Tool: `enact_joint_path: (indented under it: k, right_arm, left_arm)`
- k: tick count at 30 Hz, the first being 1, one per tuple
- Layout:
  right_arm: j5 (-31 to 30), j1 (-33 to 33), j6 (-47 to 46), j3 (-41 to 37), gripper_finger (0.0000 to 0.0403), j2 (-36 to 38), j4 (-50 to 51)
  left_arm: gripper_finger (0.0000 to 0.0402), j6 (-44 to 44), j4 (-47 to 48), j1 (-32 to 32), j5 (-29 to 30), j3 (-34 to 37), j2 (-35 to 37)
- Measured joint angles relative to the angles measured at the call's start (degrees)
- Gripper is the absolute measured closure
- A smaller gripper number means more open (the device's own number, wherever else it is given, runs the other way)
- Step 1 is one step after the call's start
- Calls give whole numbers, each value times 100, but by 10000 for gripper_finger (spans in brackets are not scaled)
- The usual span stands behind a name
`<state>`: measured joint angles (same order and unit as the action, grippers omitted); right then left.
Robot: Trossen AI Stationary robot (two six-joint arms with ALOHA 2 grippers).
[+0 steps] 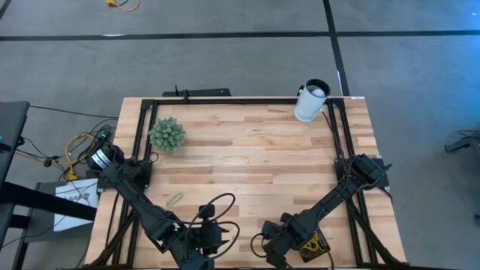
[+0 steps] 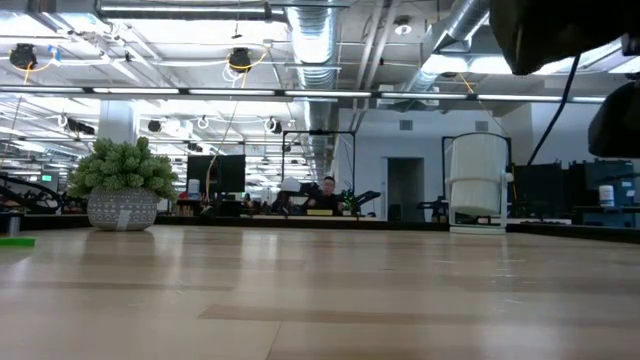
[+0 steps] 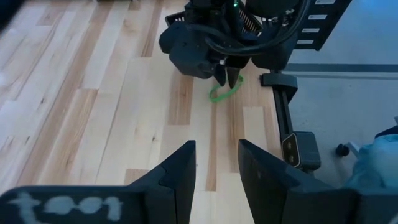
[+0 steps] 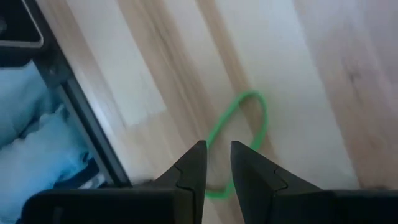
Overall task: Pick and place rubber bands into bin
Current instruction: Put the green rubber band into the black basket
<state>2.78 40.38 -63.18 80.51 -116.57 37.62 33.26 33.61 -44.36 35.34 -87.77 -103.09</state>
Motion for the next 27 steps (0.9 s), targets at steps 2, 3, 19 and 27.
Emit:
enact_joint_path:
  k: [2,3,19,27]
  right_arm:
    - [119,-36,8,57,336,-10,109]
    - [123,-37,17,109,337,-11,171]
    - [31,-97,19,204,353,-9,455]
    - [-35,-140,177,271,353,-9,553]
  left_arm:
    - [290,2,-2,0,1,0,0]
    - [290,4,-4,0,1,0,0]
    - [290,4,2,2,105,0,0]
    - [290,4,17,7,202,0,0]
